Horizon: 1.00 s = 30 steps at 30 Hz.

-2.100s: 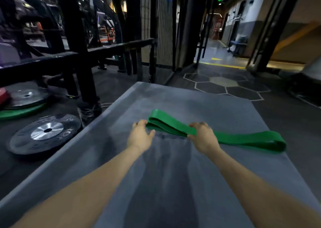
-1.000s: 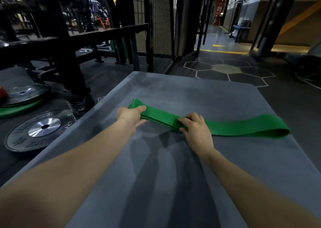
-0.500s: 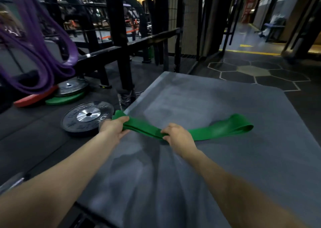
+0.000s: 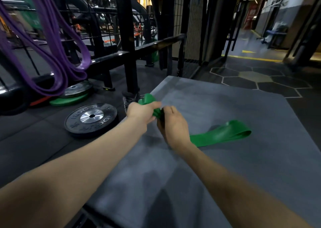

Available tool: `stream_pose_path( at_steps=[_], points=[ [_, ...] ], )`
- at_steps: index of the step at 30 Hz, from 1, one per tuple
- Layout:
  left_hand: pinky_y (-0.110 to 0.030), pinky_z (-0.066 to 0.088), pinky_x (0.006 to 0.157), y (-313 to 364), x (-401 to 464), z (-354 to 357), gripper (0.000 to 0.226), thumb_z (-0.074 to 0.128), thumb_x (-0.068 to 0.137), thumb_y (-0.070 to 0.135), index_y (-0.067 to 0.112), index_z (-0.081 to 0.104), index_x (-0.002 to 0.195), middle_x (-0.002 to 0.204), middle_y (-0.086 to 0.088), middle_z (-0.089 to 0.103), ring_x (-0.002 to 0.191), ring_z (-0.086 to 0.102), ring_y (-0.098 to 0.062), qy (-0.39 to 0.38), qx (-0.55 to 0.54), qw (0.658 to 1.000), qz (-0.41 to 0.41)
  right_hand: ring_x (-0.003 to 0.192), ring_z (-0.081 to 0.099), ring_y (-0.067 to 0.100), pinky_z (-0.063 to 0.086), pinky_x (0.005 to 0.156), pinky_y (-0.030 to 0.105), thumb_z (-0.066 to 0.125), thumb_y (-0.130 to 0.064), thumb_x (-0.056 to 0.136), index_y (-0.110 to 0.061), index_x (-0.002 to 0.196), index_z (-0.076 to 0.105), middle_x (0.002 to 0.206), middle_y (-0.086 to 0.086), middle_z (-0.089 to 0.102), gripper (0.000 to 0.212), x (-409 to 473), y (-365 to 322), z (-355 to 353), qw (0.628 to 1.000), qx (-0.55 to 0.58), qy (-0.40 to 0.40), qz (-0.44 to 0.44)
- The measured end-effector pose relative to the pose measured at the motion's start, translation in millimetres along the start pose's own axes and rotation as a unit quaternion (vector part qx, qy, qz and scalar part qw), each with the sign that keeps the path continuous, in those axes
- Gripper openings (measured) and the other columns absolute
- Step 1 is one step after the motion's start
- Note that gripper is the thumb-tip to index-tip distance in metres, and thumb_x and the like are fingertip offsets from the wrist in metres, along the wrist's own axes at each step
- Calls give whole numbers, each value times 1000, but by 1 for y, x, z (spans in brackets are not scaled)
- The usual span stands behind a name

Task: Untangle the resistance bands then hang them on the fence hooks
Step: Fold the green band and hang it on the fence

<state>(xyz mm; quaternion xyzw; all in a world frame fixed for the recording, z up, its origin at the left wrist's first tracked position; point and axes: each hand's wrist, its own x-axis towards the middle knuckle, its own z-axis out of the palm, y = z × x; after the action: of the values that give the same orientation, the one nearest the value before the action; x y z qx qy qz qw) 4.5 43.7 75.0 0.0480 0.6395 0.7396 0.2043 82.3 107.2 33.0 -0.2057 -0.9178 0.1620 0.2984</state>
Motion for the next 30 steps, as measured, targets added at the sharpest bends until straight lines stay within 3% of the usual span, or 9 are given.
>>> stream_pose_path(
  at_steps=[2,4,8,11,18,24,26,28,30],
  points=[
    [-16,51,53,-3,0,12,38,81,69,16,6,61,100,91,-6,63,77,62,-14,-104,46,993,32,93,56,37,38,69,40,51,-19,90,-3,101,52,103,18,58,19,6,17,-13,996,66,27,59],
    [-22,48,69,-16,0,21,56,86,61,29,8,59,106,94,-3,60,86,57,-15,-162,175,967,91,90,59,37,46,73,41,56,-16,87,-3,97,56,98,18,63,16,11,39,-30,981,136,67,122],
    [-26,39,93,-69,-6,35,79,85,64,21,7,42,129,123,-6,46,113,48,-20,-144,339,919,136,91,62,31,46,73,32,59,-11,87,0,104,59,98,15,67,20,15,84,-60,954,187,98,212],
    [-29,35,104,-107,-6,50,94,87,61,21,8,35,138,137,-11,36,127,41,-24,-141,376,906,132,87,63,29,52,79,40,61,-10,87,-2,104,60,95,12,66,19,14,112,-73,932,223,126,257],
    [-20,39,85,-145,12,81,59,84,62,10,12,55,114,110,-4,59,105,57,-21,-169,338,912,157,93,62,33,52,84,46,62,-12,87,-2,104,59,98,14,66,19,5,176,-76,901,224,156,338],
    [-28,44,97,-153,23,91,57,83,56,14,22,57,106,102,-4,66,97,61,-16,-208,267,925,169,98,61,33,49,81,38,63,-13,87,-1,107,59,105,16,65,24,-13,212,-60,877,223,141,401],
    [-26,45,96,-154,26,89,53,82,64,1,13,61,111,101,-4,66,92,62,-7,-207,264,926,173,98,61,32,48,78,35,64,-15,86,0,107,59,104,16,65,26,-16,214,-56,872,228,136,411],
    [-13,45,86,-152,29,87,51,80,67,1,9,64,114,98,0,67,76,60,12,-206,278,920,182,99,60,32,45,75,32,65,-17,86,1,107,57,106,16,64,30,-17,213,-53,868,230,130,420],
    [-6,47,77,-148,29,89,49,81,66,2,10,66,112,94,2,68,67,58,18,-205,290,916,189,98,59,31,43,72,32,67,-20,85,3,108,53,110,17,62,36,-17,210,-54,860,231,134,434]
  ],
)
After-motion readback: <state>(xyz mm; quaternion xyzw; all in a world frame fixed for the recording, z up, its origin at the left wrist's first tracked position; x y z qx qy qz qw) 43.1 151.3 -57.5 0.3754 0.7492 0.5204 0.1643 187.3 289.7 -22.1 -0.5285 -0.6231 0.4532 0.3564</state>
